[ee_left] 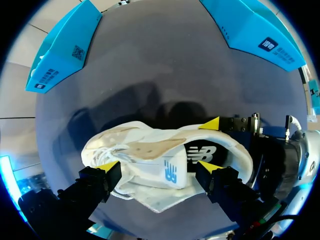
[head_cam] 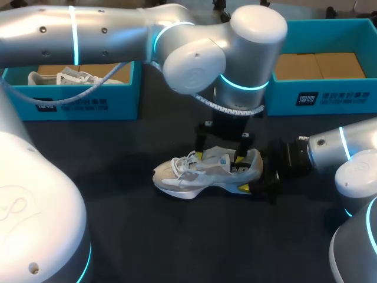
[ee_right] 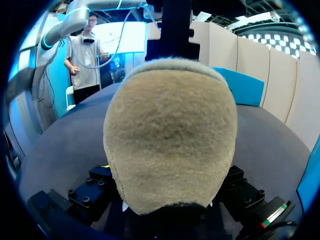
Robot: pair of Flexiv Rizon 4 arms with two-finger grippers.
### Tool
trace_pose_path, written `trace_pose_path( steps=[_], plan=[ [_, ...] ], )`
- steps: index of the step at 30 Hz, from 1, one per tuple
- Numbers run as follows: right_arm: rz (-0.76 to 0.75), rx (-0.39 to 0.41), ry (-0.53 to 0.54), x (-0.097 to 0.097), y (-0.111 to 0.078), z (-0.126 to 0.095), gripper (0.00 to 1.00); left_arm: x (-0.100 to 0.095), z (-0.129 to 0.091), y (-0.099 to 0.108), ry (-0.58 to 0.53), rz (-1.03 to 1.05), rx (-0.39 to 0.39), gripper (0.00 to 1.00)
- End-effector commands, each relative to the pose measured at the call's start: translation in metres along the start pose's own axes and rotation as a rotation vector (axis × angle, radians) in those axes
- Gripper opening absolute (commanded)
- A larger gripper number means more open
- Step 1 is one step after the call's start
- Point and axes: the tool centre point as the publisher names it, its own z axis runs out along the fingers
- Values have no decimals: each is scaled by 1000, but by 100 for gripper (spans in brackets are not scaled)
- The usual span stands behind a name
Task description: Take the shoe out of the shoebox, open the shoe tongue, remove and reinsert the insole, then place the shoe into the shoebox
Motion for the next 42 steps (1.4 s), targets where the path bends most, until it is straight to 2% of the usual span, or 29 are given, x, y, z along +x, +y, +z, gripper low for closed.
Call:
trace_pose_path(
  steps=[1,13,21,29,39,42],
  plan=[
    [0,4,-1,1,0,3,0,7,7,0,-38,2,-8,100],
    [0,4,-1,1,0,3,0,1,21,1,-82,-17,-27,100],
    [0,4,-1,1,0,3,0,-14,22,3,-142,-9,-14,100],
    [0,4,-1,1,0,3,0,-36,7,2,-149,-18,5,100],
    [0,4,-1,1,0,3,0,-45,-9,9,-82,6,-28,100],
    [0,4,-1,1,0,3,0,-45,-14,12,-50,22,-51,46]
  ],
)
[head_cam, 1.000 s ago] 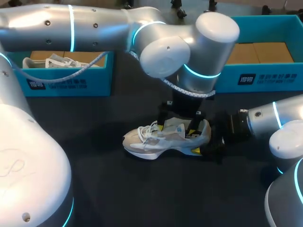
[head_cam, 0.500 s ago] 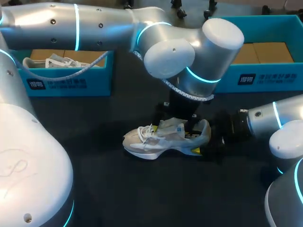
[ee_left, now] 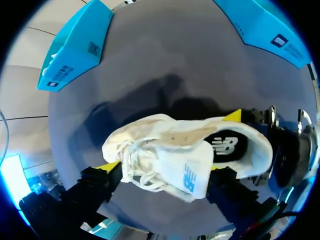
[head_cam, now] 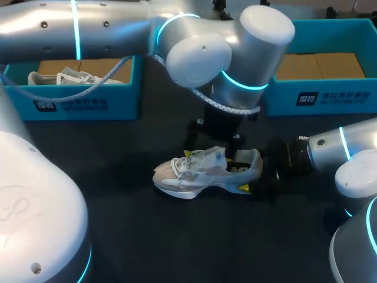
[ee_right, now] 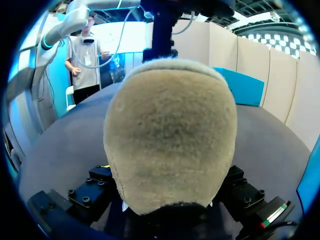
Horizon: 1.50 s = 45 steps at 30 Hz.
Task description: Take the shoe out of the shoebox, open the shoe tongue, remove and reinsert the insole, then place the shoe into the shoebox
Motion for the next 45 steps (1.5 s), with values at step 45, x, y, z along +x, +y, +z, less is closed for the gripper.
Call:
trace_pose_path(
  steps=[45],
  plan=[
    [0,4,-1,1,0,3,0,-80,36,15,238,-94,-65,0]
  ],
)
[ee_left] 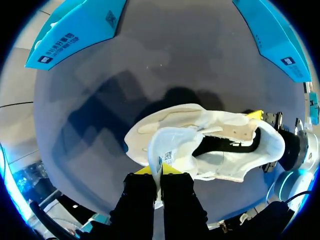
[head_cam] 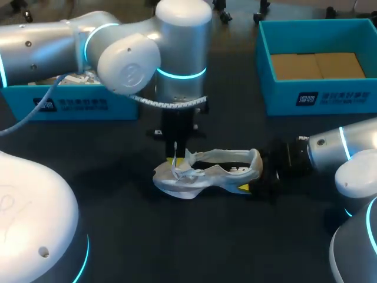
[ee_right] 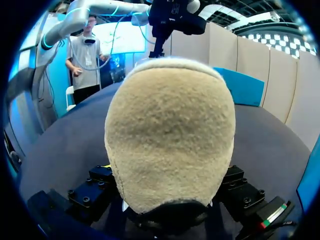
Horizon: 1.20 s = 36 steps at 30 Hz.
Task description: Take the shoe out of the shoebox, open the shoe tongue, remove and reinsert the insole, then place the shoe into the shoebox
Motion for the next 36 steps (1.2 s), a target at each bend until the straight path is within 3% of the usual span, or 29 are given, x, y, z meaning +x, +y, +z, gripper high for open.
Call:
trace_pose_path(
  steps=[1,6,8,11,14,18,25,29,36],
  plan=[
    [0,4,-1,1,0,3,0,-11,12,3,58,-13,32,0],
    [0,4,-1,1,0,3,0,-16,23,6,52,-28,30,2],
    [0,4,-1,1,0,3,0,-17,27,6,50,-35,27,29],
    [0,4,-1,1,0,3,0,-19,34,6,44,-55,18,59],
    [0,4,-1,1,0,3,0,-24,39,7,34,-70,13,74],
    [0,4,-1,1,0,3,0,-31,43,7,32,-87,3,77],
    [0,4,-1,1,0,3,0,-36,45,8,28,-102,-10,93],
    [0,4,-1,1,0,3,0,-34,26,10,77,-81,0,100],
    [0,4,-1,1,0,3,0,-27,-4,11,105,-2,93,100]
  ],
)
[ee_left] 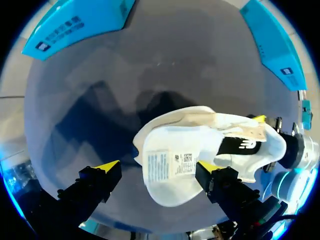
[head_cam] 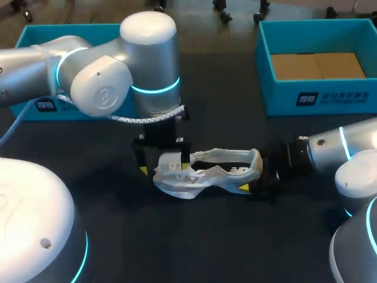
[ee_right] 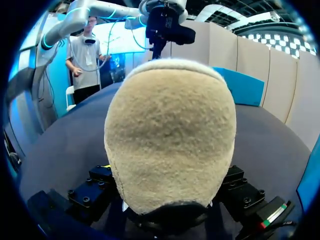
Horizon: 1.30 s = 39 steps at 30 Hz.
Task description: Take the shoe out of the shoebox, open the shoe tongue, remove and reinsert the insole, then place the shoe into the shoebox
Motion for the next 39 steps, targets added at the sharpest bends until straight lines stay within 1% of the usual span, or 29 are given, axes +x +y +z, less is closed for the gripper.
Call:
trace_pose_path(
  steps=[1,2,4,8,9,11,14,16,19,20,21,22,23,25,26,29,31,32,33,37,38,39],
  plan=[
    [0,4,-1,1,0,3,0,-5,-19,8,5,17,47,100],
    [0,4,-1,1,0,3,0,-3,-25,6,13,37,56,100],
    [0,4,-1,1,0,3,0,-2,-29,4,20,66,56,100],
    [0,4,-1,1,0,3,0,2,-43,1,70,159,62,100],
    [0,4,-1,1,0,3,0,4,-49,2,92,239,69,100],
    [0,4,-1,1,0,3,0,8,-57,3,112,354,58,100],
    [0,4,-1,1,0,3,0,15,-67,4,86,508,73,100],
    [0,4,-1,1,0,3,0,22,-73,0,78,604,90,100],
    [0,4,-1,1,0,3,0,31,-84,-6,105,773,114,100],
    [0,4,-1,1,0,3,0,33,-90,-7,144,858,113,100],
    [0,4,-1,1,0,3,0,35,-95,-7,156,920,98,100],
    [0,4,-1,1,0,3,0,36,-99,-7,171,950,130,100],
    [0,4,-1,1,0,3,0,39,-105,-6,142,1032,149,100],
    [0,4,-1,1,0,3,0,43,-110,-4,118,1113,172,100],
    [0,4,-1,1,0,3,0,46,-112,-3,95,1164,182,100],
    [0,4,-1,1,0,3,0,54,-117,0,72,1293,212,100],
    [0,4,-1,1,0,3,0,58,-119,1,81,1351,223,100],
    [0,4,-1,1,0,3,0,60,-120,1,77,1375,247,100],
    [0,4,-1,1,0,3,0,63,-120,1,65,1404,249,100],
    [0,4,-1,1,0,3,0,80,-122,0,58,1493,272,100],
    [0,4,-1,1,0,3,0,84,-122,0,65,1494,287,100],
    [0,4,-1,1,0,3,0,87,-123,0,81,1521,282,100]
  ],
)
